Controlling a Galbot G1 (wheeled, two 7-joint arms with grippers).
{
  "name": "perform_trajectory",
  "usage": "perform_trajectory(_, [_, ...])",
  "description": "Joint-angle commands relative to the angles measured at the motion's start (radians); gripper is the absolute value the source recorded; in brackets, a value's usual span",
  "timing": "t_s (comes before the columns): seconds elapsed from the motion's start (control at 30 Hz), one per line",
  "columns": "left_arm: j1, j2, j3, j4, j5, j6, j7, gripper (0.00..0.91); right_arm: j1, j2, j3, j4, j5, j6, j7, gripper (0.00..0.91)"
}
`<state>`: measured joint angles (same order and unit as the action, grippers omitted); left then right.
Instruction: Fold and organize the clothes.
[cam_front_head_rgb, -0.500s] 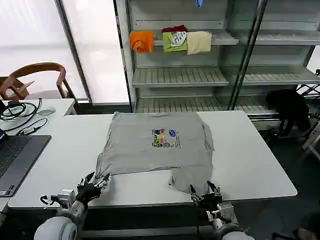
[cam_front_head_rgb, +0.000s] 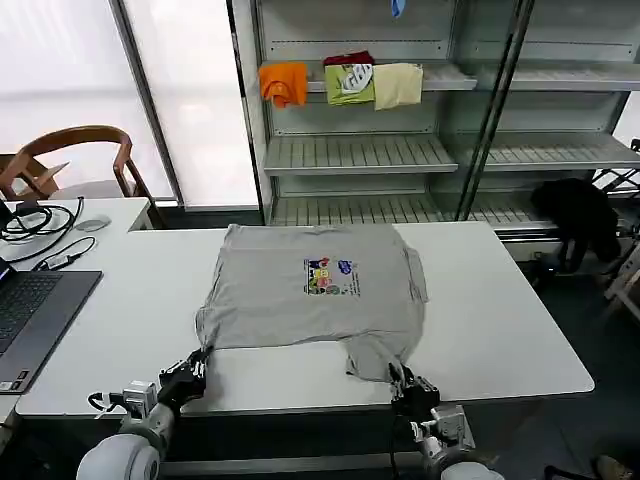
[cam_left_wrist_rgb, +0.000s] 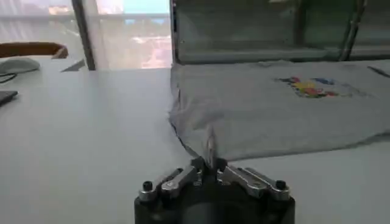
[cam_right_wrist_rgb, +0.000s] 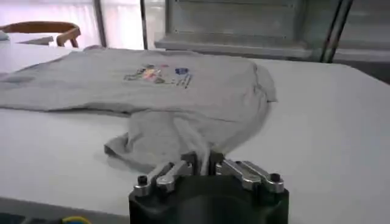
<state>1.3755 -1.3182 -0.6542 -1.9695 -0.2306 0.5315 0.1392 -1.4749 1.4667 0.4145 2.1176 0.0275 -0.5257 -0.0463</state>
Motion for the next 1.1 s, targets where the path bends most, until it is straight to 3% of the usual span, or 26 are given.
perform_trajectory(0.03, [0.0, 0.0, 0.002, 0.006, -0.021, -0.026, 0.0, 0.0, 0.0, 0.005, 0.001, -0.007, 0.046, 0.08, 0.004, 0.0])
perform_trajectory(0.23, [-0.031, -0.003, -0.025, -0.027, -0.104, -0.053, -0.002, 0.0, 0.045, 0.013, 0.0, -0.002, 0.107, 0.187, 0.029, 0.0])
perform_trajectory(0.43, [-0.142, -0.004, -0.046, -0.021, -0.153, -0.034, 0.023, 0.0, 0.201, 0.059, -0.008, -0.02, 0.114, 0.135, 0.053, 0.0])
perform_trajectory(0.57, [-0.24, -0.004, -0.036, 0.025, -0.151, 0.013, 0.036, 0.0, 0.343, 0.095, -0.016, -0.132, 0.092, 0.079, 0.058, 0.0])
perform_trajectory(0.87, [-0.408, -0.001, 0.003, 0.193, -0.104, 0.029, 0.032, 0.0, 0.638, 0.121, -0.004, -0.426, 0.092, 0.081, 0.058, 0.0])
perform_trajectory(1.1, [-0.439, -0.006, 0.023, 0.292, -0.054, -0.003, 0.033, 0.0, 0.73, 0.139, -0.005, -0.582, 0.086, 0.089, 0.054, 0.0])
